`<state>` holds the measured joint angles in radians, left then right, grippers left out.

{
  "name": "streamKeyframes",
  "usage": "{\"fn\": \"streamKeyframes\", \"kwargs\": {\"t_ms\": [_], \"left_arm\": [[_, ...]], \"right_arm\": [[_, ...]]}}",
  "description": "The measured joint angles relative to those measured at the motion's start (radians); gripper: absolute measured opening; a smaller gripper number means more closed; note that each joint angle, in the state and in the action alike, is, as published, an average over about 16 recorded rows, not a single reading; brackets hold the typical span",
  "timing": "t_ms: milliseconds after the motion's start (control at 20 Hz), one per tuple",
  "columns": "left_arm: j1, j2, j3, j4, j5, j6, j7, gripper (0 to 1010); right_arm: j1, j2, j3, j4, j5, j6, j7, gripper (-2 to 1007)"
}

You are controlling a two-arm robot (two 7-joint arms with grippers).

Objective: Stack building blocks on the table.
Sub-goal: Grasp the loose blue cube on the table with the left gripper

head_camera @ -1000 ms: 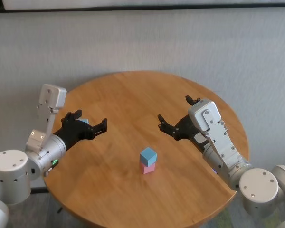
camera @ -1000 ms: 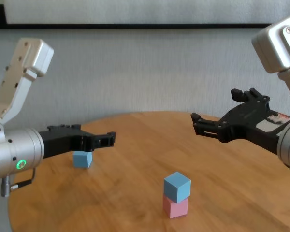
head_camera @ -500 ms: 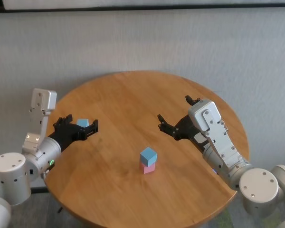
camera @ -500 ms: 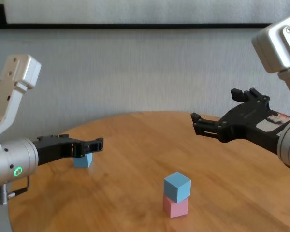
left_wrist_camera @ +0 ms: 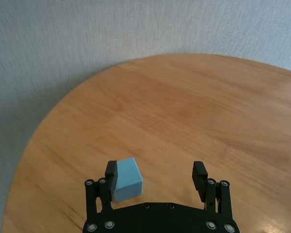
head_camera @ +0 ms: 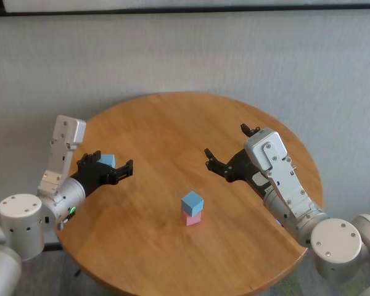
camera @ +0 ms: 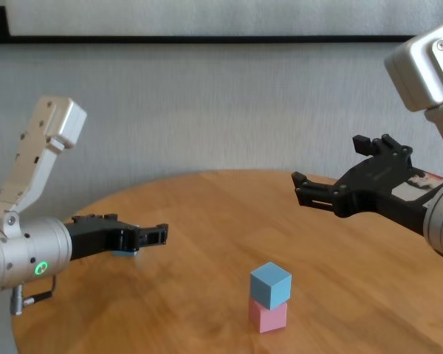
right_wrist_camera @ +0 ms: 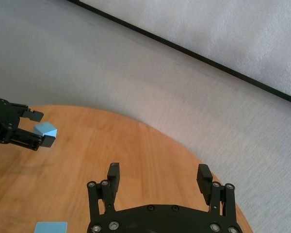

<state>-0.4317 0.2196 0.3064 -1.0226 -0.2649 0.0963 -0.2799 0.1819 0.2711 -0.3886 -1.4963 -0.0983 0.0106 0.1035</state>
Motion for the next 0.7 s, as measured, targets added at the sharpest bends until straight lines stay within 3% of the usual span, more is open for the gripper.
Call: {"fn": "streamKeyframes", "kwargs": {"t_ms": [300,700], "left_arm": [[-0.015,-0.003,0.007,0.028,0.034,-0.003,0.002,1000],[-0.017,-0.005,-0.006,0.04,0.06,-0.013,0.006,1000]], "right_arm": [[0.0,0.0,0.0,0.0,0.0,0.0,0.0,1005],[0.0,0.0,0.0,0.0,0.0,0.0,0.0,1005]]}}
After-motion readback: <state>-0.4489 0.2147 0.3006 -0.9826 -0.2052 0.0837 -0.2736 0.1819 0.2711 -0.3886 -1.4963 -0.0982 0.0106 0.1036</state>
